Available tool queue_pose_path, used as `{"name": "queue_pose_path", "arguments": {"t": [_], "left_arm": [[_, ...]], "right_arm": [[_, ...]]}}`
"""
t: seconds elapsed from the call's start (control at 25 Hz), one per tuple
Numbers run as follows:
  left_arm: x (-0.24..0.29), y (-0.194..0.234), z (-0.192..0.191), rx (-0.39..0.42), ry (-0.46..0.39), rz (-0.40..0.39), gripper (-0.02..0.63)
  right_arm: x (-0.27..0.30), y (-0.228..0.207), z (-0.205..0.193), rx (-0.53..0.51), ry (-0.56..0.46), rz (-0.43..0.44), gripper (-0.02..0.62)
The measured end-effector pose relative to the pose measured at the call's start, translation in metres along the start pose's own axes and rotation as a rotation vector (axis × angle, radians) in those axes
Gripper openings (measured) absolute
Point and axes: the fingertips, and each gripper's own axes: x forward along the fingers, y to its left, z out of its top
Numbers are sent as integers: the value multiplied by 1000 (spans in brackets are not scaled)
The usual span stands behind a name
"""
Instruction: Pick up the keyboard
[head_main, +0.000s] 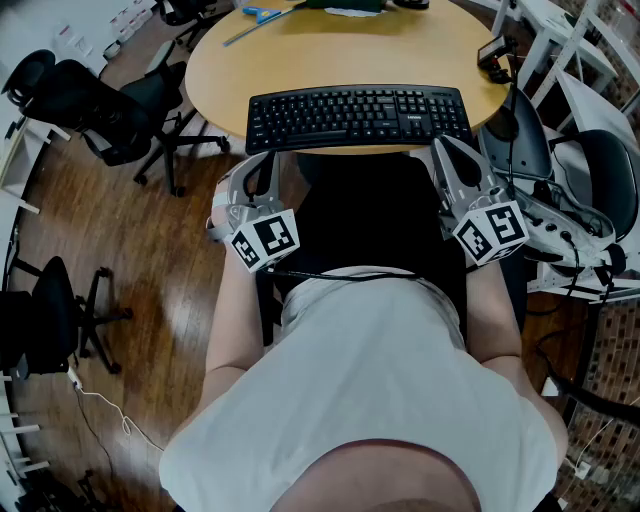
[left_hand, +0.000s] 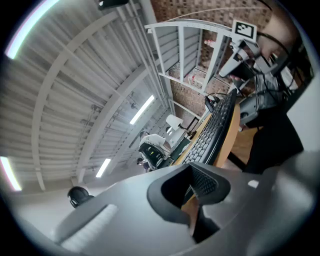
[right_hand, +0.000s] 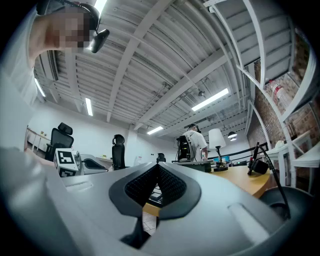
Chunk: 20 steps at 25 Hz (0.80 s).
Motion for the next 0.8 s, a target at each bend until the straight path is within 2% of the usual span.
{"name": "queue_pose_path", "arguments": {"t": [0.08, 0.2, 0.32, 0.52, 0.8], "left_arm": [[4, -1, -4, 144, 2, 33, 333], [11, -5, -9, 363, -4, 64, 405], [16, -11, -21, 498, 21, 60, 460], [26, -18, -33, 586, 78, 46, 502], [42, -28, -32, 646, 83, 20, 503]], "right_arm": [[0, -4, 1, -2, -3, -13, 3], [0, -10, 3, 2, -11, -33, 3], [1, -12, 2, 18, -16, -37, 3], [2, -7, 2, 15, -12, -23, 3], [-2, -16, 3, 24, -17, -40, 3]]}}
